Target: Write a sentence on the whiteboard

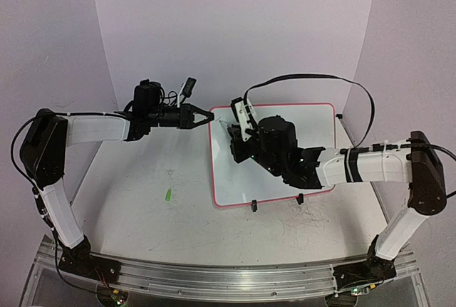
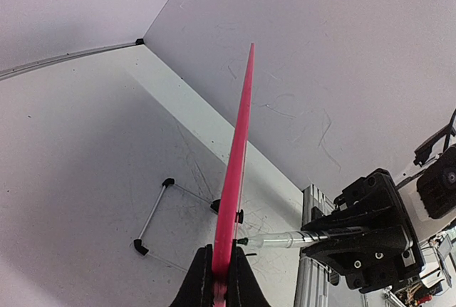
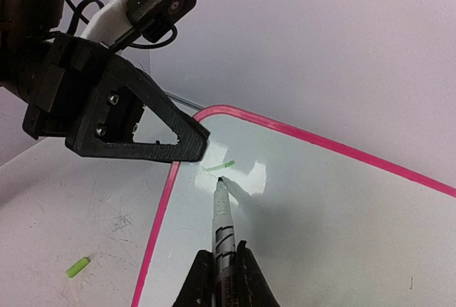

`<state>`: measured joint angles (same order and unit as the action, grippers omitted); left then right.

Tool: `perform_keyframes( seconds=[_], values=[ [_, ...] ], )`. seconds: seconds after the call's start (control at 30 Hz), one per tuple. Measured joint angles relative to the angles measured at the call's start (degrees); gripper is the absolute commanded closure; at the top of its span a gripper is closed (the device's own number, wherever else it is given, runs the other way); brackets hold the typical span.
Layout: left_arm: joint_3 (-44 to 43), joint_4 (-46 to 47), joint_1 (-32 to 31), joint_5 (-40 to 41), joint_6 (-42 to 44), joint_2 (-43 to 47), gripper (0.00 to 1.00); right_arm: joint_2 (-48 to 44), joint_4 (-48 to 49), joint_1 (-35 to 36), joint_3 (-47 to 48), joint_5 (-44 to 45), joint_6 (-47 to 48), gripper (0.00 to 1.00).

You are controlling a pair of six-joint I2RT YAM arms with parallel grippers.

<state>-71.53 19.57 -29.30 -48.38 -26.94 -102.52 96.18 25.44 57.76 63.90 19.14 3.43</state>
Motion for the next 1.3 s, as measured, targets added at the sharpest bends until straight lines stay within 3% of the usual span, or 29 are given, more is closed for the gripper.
perform_keyframes(
  seconds=[1.3],
  values=[
    [0.02, -0.02, 0.0, -0.09, 0.0, 0.01, 1.0, 1.4, -1.04, 0.02, 1.69, 1.59, -0.34, 1.0]
  ],
)
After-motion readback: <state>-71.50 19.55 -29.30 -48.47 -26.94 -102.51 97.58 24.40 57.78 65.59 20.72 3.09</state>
